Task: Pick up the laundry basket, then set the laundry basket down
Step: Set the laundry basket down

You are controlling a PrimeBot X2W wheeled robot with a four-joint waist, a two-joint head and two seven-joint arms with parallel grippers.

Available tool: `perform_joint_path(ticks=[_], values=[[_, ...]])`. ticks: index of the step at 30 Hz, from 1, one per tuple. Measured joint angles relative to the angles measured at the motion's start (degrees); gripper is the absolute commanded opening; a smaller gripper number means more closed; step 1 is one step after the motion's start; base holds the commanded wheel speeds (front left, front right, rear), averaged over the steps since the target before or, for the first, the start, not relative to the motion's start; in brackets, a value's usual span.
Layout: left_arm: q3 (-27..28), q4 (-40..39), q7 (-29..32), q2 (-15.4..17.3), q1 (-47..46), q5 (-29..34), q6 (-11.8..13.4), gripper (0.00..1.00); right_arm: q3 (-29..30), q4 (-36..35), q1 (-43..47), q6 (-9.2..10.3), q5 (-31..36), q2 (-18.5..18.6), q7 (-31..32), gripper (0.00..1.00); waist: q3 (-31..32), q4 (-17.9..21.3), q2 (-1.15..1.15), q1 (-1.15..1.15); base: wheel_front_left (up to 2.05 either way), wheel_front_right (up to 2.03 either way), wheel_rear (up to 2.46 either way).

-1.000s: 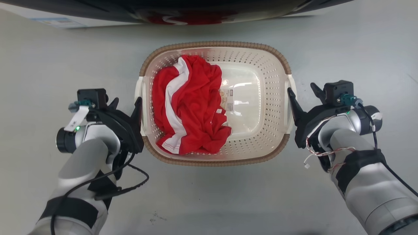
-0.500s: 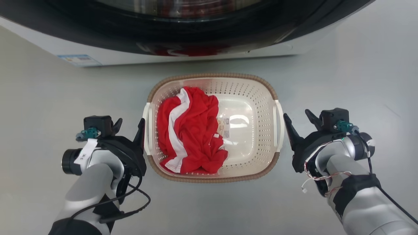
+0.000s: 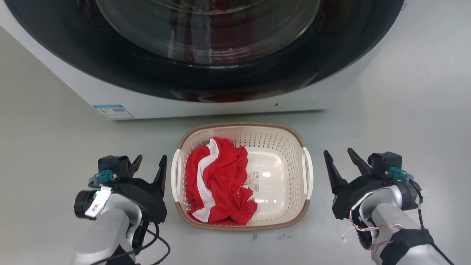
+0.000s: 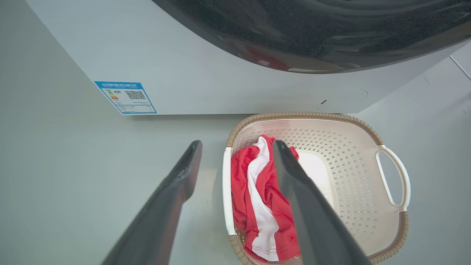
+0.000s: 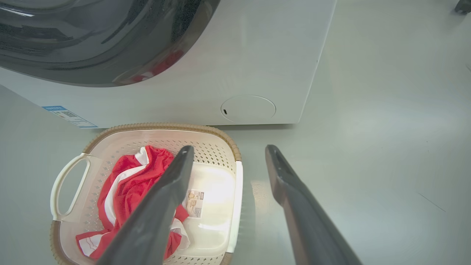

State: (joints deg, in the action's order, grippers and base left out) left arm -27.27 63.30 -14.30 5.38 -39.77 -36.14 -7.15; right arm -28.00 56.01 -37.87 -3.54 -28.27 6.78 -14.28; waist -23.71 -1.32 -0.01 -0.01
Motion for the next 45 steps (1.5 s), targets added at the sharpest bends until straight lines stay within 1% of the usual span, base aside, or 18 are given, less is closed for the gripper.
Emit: perform_joint_path(ticks=[2, 4, 8, 9, 15, 20, 27, 30, 34, 39, 40, 45], values=[[0.7, -1.7, 0.0, 0.5, 1.5, 0.0, 0.1, 1.0, 0.8, -1.8, 1.6, 0.34, 0.0, 0.2, 0.0, 1.0, 1.6, -0.1, 0.0, 0.0, 0.0, 0.0, 0.0], [1.2, -3.5, 0.0, 0.8, 3.1, 0.1, 0.2, 1.0, 1.4, -3.7, 3.2, 1.12, 0.1, 0.6, 0.0, 1.0, 3.2, -0.2, 0.0, 0.0, 0.0, 0.0, 0.0], [2.1, -7.6, 0.0, 1.3, 6.6, 0.9, 1.7, 1.0, 2.6, -8.0, 6.3, 2.33, 0.6, 1.3, 0.0, 1.0, 6.4, -0.4, 0.0, 0.0, 0.0, 0.0, 0.0], [2.3, -10.1, 0.0, 1.7, 8.2, 1.6, 2.3, 1.0, 3.3, -10.4, 8.0, 3.13, 0.8, 1.8, 0.0, 1.0, 7.9, -0.5, 0.0, 0.0, 0.0, 0.0, 0.0], [3.5, -19.0, 0.0, 2.9, 12.8, 4.4, 4.7, 1.0, 5.2, -18.8, 12.2, 5.38, 3.2, 3.4, 0.0, 1.0, 11.7, -0.8, 0.0, 0.0, 0.0, 0.0, 0.0], [4.6, -28.0, 0.0, 4.0, 17.2, 6.3, 7.4, 1.0, 6.6, -26.9, 16.0, 7.1, 4.6, 4.6, 0.0, 1.0, 13.9, -0.9, 0.0, 0.01, 0.0, 0.0, 0.0], [6.2, -41.6, 0.0, 5.3, 23.4, 9.7, 10.9, 1.0, 8.4, -36.8, 21.4, 8.36, 7.1, 5.7, 0.0, 1.0, 15.8, -1.2, 0.0, 0.01, 0.0, 0.0, 0.0], [6.9, -46.9, 0.0, 6.0, 26.4, 11.5, 11.7, 1.0, 9.2, -40.3, 24.3, 9.03, 7.4, 5.8, 0.0, 1.0, 16.6, -1.4, 0.0, 0.01, 0.0, 0.0, 0.0], [7.8, -52.6, 0.0, 6.5, 29.9, 12.3, 12.3, 1.0, 10.2, -44.1, 27.7, 9.6, 8.0, 6.0, 0.0, 1.0, 17.5, -1.5, 0.0, 0.01, 0.0, 0.0, 0.0], [8.7, -57.4, 0.0, 7.2, 34.5, 13.0, 12.9, 1.0, 10.7, -48.0, 31.3, 9.83, 10.2, 6.2, 0.0, 1.0, 18.7, -1.5, 0.01, 0.01, 0.0, 0.0, 0.0], [8.7, -58.1, 0.0, 7.3, 35.3, 13.1, 13.2, 1.0, 10.8, -48.6, 31.9, 10.11, 10.3, 6.2, -0.1, 1.0, 18.9, -1.4, 0.01, 0.01, 0.0, 0.0, 0.0], [9.1, -60.3, 0.0, 7.2, 38.0, 13.4, 13.3, 1.0, 12.1, -50.8, 35.0, 10.17, 11.1, 6.4, -0.3, 1.0, 19.8, -1.2, 0.01, 0.01, 0.0, 0.0, 0.0]])
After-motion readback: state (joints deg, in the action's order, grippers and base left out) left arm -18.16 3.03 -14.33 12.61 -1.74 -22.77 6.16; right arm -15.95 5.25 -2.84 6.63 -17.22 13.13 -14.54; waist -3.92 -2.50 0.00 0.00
